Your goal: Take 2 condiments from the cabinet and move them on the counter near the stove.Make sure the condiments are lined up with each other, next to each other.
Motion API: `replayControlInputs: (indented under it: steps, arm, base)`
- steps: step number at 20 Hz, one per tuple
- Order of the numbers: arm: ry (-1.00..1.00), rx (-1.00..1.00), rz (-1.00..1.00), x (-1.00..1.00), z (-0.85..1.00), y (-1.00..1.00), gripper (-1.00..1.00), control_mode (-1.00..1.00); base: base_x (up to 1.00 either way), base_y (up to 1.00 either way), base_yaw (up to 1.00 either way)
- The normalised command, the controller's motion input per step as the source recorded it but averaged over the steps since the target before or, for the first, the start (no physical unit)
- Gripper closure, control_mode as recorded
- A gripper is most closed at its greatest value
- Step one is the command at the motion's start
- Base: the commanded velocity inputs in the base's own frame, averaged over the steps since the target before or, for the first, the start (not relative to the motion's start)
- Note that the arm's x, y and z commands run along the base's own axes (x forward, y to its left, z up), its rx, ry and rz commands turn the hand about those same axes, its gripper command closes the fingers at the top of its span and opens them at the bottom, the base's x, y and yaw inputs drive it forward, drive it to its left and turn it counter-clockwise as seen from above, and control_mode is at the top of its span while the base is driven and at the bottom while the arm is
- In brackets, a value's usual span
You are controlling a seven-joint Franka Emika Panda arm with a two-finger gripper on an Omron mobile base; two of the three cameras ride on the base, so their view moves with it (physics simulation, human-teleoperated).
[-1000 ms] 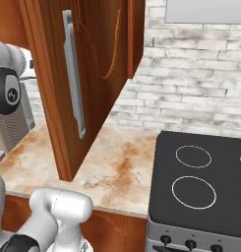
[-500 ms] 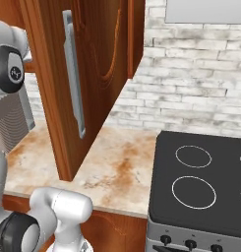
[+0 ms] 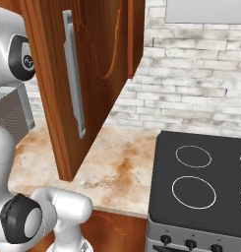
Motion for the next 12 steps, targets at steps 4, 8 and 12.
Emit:
replayControlInputs:
  steps: [4,8,12]
  arm:
    - [0.00,0.02,-0.01,0.36,0.02,-0.01,-1.00,-1.00]
    - [0.00,0.04,-0.03,0.36,0.07,-0.09,-1.00,-1.00]
    - [0.00,0.02,-0.02,0.30,0.07,-0.12,-1.00,-1.00]
  base:
    - [0.00,0.00,0.00]
    - [0.00,0.00,0.00]
    - [0.00,0.00,0.00]
